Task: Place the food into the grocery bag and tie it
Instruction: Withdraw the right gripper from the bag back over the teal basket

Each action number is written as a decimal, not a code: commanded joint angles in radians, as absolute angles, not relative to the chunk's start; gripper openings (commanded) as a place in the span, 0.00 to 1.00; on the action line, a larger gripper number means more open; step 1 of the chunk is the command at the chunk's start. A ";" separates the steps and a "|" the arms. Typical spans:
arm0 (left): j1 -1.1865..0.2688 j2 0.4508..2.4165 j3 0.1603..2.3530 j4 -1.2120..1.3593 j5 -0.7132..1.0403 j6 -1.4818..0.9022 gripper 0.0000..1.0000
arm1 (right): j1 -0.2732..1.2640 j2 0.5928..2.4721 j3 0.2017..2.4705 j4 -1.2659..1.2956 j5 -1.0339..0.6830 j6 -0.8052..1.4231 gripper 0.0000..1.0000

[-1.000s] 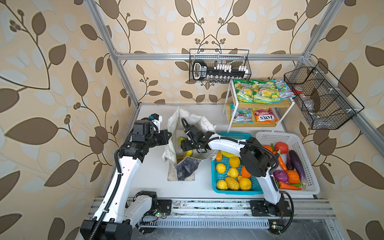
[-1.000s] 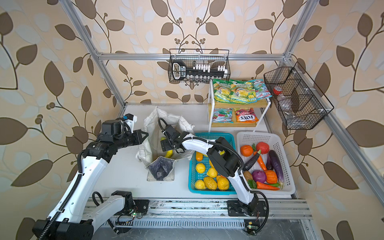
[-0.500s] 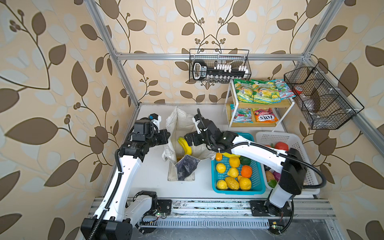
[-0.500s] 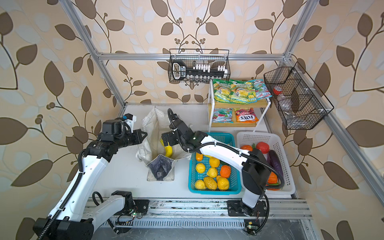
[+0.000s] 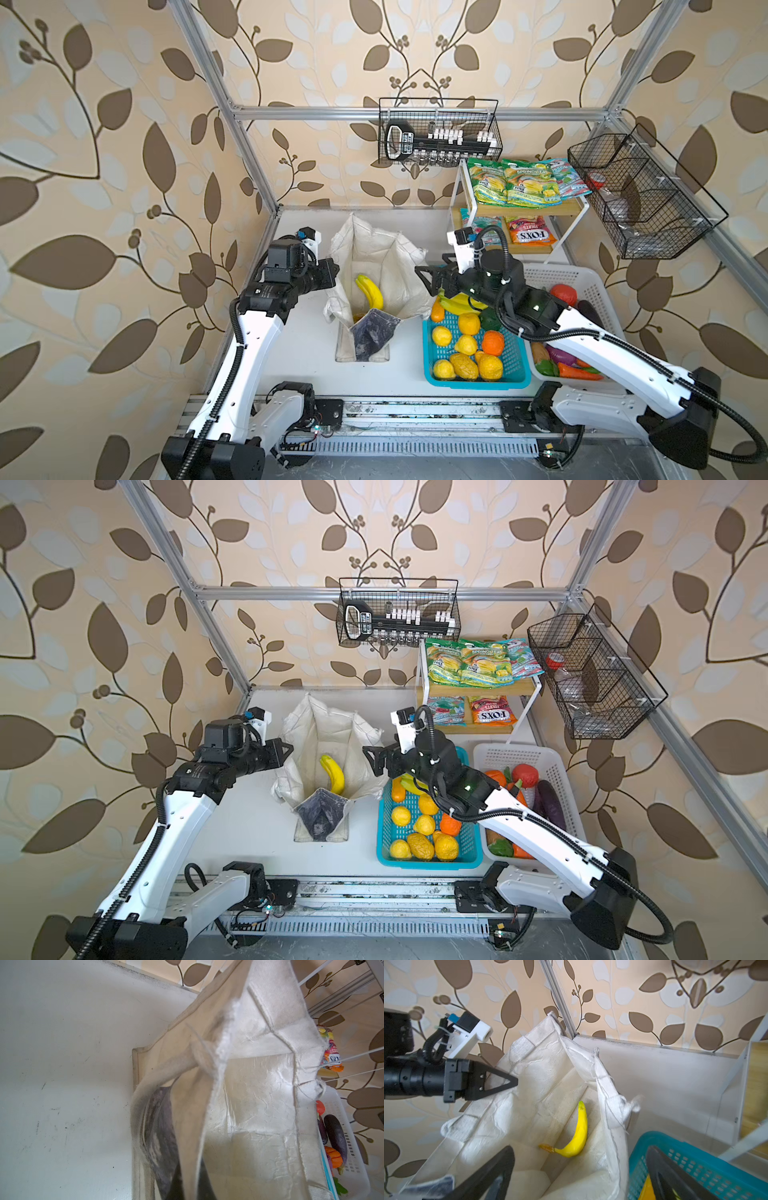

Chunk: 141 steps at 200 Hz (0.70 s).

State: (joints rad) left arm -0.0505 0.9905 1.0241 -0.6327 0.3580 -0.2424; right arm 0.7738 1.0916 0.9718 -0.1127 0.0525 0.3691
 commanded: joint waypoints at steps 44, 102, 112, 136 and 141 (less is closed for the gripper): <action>-0.040 0.989 1.032 -0.632 0.346 -0.244 0.00 | 0.688 0.927 0.798 -0.291 0.046 0.337 0.98; -0.041 0.996 1.036 -0.637 0.363 -0.247 0.00 | 0.633 0.779 0.557 -0.331 0.011 0.438 0.98; -0.040 0.997 1.033 -0.634 0.360 -0.248 0.00 | 0.630 0.768 0.537 -0.347 0.017 0.437 0.98; -0.040 1.001 1.035 -0.637 0.364 -0.249 0.00 | 0.628 0.760 0.487 -0.350 0.046 0.432 0.93; -0.040 1.002 1.035 -0.637 0.365 -0.249 0.00 | 0.629 0.772 0.480 -0.350 0.051 0.434 0.89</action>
